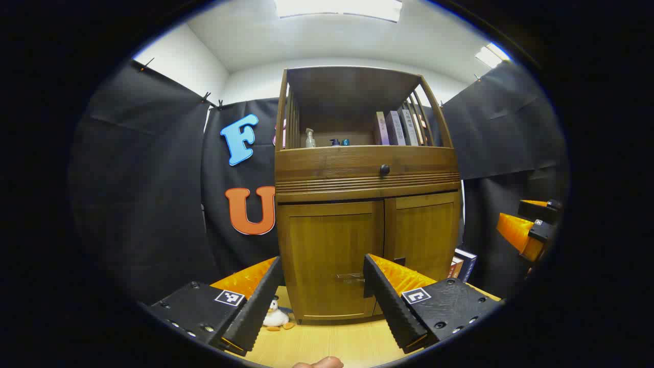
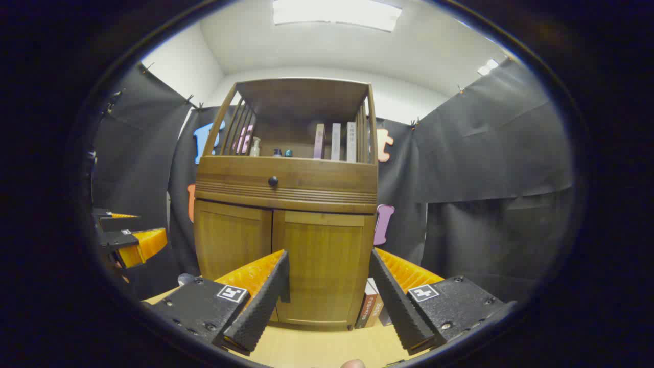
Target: Open the right door of the double-door shoe cabinet with the right hand, and open the left door with the left hand.
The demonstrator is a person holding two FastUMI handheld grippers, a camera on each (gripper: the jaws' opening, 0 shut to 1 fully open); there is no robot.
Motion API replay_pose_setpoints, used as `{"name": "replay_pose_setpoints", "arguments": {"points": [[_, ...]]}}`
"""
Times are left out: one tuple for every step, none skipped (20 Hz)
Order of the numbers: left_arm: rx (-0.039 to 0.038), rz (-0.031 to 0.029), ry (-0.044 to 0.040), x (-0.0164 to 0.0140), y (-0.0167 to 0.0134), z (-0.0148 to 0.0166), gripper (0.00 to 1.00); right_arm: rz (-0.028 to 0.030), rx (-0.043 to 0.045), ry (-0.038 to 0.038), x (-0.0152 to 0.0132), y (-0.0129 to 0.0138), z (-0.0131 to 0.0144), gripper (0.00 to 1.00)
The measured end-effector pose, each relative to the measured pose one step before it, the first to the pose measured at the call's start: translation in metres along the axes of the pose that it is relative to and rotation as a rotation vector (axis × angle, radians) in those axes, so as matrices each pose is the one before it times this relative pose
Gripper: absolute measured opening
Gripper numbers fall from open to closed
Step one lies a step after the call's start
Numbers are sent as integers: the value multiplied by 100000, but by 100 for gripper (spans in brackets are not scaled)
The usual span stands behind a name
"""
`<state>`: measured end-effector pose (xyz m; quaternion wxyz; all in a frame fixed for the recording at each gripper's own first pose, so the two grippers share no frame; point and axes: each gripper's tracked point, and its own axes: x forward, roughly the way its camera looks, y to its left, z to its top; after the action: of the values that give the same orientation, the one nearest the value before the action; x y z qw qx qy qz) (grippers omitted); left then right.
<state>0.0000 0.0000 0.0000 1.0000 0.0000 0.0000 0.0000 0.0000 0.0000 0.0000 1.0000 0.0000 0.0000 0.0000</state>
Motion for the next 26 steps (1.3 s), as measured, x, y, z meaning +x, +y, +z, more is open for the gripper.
{"name": "replay_pose_setpoints", "arguments": {"points": [[-943,4,727,122,-231,-82,96,306,-147,337,11,-101,-54,99],[-560,334,445,3,88,-159,96,67,-184,302,249,13,-86,100],[-161,507,252,99,38,-83,95,629,-50,203,87,59,-17,100],[223,-123,122,-86,-205,-112,96,582,-119,283,20,139,-63,100],[274,-20,-400,-17,-141,96,96,652,-223,-136,97,148,59,100],[379,435,-628,-123,-93,220,96,546,-231,-324,-29,194,118,100],[40,589,-1184,-8,65,313,96,115,-185,-316,117,7,121,100],[-197,134,-882,-27,-97,266,96,477,71,-284,70,87,129,100],[-138,-16,-421,-92,-98,112,96,485,-19,8,22,117,41,99],[99,8,-54,-24,-112,-75,96,695,187,-29,57,46,-8,99],[311,396,-100,18,91,-16,96,170,178,2,154,-2,17,99],[252,221,96,134,84,-16,96,166,3,506,238,-116,-151,99],[310,77,179,-13,-116,-60,96,146,-47,634,230,-41,-164,100],[206,133,152,37,-12,-163,96,264,65,586,163,63,-220,100],[236,280,59,-42,48,-47,96,825,79,440,238,146,-167,100],[86,192,-1,8,-18,-51,96,487,-196,633,274,194,-315,100],[91,-92,0,-54,-265,-98,100,749,-198,571,492,202,-286,99],[2,57,-14,52,-118,-81,96,574,-196,730,499,204,-412,99],[-91,17,53,6,-36,-39,96,883,153,585,322,242,-373,100],[88,80,-26,11,-120,-97,96,909,382,771,361,214,-364,100],[325,461,-135,39,115,-46,96,814,671,621,457,200,-321,100],[558,360,-258,-28,-38,17,96,874,601,691,357,230,-457,100],[427,313,-393,-50,3,-58,96,606,501,551,293,194,-439,100],[286,474,-321,0,-68,-17,96,515,285,716,493,99,-359,100],[90,612,-345,-5,19,-57,96,165,91,910,673,49,-400,99],[-110,532,79,21,83,-118,96,394,141,701,576,146,-440,99]]}}
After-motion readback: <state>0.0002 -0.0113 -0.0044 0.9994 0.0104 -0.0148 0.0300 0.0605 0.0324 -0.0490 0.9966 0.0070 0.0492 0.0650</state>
